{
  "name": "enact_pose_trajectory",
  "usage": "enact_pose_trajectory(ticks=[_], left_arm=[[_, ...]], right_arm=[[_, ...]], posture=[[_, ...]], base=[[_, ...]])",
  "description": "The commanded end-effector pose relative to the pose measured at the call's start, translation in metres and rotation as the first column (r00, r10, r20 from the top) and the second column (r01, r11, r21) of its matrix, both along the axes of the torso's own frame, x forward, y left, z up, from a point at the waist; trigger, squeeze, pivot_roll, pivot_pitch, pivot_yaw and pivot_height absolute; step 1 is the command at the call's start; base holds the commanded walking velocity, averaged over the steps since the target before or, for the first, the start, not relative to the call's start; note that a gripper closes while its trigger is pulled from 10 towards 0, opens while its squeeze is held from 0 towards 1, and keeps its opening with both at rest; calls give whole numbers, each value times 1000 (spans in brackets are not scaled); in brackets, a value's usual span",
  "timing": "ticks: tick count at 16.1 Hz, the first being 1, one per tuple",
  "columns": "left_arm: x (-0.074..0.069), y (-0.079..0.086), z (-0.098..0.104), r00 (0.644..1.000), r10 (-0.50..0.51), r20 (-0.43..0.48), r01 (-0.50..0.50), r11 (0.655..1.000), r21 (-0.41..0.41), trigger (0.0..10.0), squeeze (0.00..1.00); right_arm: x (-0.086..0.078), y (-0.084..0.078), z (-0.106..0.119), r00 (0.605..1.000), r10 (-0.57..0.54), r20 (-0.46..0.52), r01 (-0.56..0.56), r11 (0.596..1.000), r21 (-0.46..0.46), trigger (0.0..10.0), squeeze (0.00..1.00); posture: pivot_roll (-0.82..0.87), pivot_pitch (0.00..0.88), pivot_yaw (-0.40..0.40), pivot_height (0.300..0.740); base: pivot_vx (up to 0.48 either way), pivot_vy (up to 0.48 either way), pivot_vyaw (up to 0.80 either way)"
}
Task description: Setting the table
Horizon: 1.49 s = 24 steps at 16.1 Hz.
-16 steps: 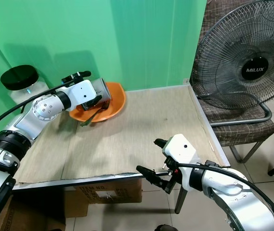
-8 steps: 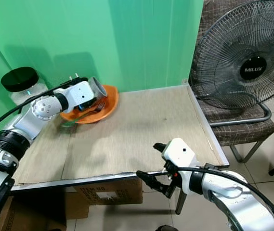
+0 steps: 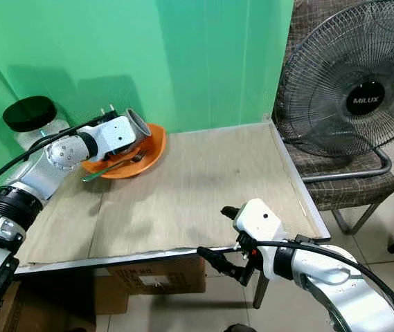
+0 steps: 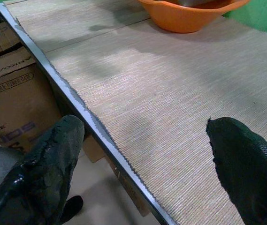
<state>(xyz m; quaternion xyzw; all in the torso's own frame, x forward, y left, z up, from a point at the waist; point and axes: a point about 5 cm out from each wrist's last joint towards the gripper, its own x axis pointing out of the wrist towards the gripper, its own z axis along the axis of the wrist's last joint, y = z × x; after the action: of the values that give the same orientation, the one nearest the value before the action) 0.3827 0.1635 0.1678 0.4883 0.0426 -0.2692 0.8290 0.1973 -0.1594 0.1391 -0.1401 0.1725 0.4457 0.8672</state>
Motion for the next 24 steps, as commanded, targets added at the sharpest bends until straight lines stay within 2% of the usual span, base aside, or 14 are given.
enact_pose_trajectory(ticks=[1,5,8,14,20,21,22,23,24], left_arm=[[-3,8,-6,999,22,-31,-21,999,29,0,0],[-4,6,-3,999,16,-43,-15,1000,22,0,0],[-2,9,7,999,33,-1,-33,999,8,0,0],[-8,8,36,994,22,111,-1,982,-190,0,0],[-19,17,18,998,46,40,-38,983,-181,0,0],[-24,17,15,999,39,10,-37,977,-212,10000,0],[-27,16,14,999,35,-8,-36,971,-237,10000,0],[-30,16,12,999,28,-26,-33,968,-248,10000,353],[-34,16,9,999,18,-48,-30,966,-259,10000,1000]], right_arm=[[-2,1,1,1000,10,5,-10,1000,3,10000,0],[-3,1,2,1000,5,8,-5,1000,4,10000,0],[-1,1,3,1000,6,15,-6,1000,6,10000,0],[3,2,7,999,2,36,-2,1000,13,10000,0],[1,3,6,1000,-4,28,4,1000,21,10000,0],[2,3,6,1000,-5,28,5,1000,22,10000,0],[2,3,6,1000,-6,28,5,1000,22,10000,0],[2,3,6,1000,-7,28,6,1000,22,10000,0],[2,2,6,1000,-7,28,6,1000,22,10000,0]], posture=[[-109,0,131,740],[-112,0,137,740],[-105,0,135,740],[-96,0,139,740],[-88,0,136,740],[-89,0,137,740],[-89,0,137,740],[-90,0,137,740],[-87,0,133,740]], base=[[0,0,0],[0,0,0],[0,0,0],[0,0,0],[0,0,0],[0,0,0],[0,0,0],[0,0,0],[0,0,0]])
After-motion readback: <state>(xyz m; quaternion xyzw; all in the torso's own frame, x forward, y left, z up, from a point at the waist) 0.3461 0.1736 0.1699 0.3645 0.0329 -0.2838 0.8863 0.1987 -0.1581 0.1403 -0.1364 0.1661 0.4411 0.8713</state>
